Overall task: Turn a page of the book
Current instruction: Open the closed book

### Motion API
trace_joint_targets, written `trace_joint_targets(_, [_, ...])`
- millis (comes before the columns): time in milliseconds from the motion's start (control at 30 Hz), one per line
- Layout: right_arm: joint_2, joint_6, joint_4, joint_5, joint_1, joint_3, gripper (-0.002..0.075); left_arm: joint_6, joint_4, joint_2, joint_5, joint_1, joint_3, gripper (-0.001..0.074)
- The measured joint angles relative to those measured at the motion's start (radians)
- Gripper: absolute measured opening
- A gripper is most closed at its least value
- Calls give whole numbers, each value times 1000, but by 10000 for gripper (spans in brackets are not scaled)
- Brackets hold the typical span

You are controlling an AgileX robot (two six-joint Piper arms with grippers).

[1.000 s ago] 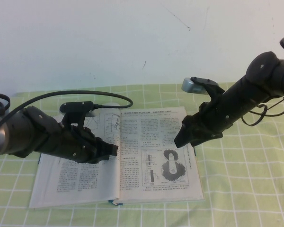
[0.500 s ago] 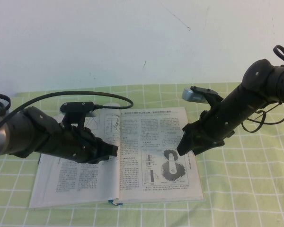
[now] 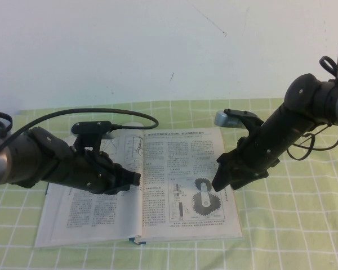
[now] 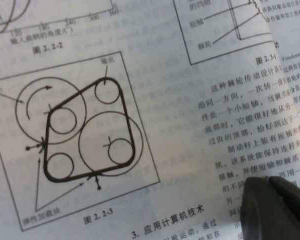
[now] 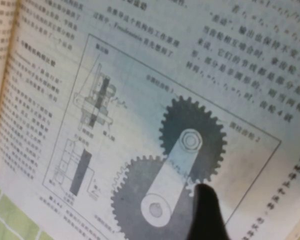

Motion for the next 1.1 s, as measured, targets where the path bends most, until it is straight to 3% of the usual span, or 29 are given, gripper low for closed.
trace_joint_targets(267, [-2, 32, -64, 29, 4, -20, 437, 0, -5, 0, 0, 0, 0, -4])
trace_joint_targets(767, [0, 35, -13, 41, 15, -39, 438, 0, -8, 0, -8, 0, 0, -4])
trace_joint_targets(1100, [0, -117, 315, 30, 26, -45, 440, 0, -8, 0, -16, 0, 0, -4])
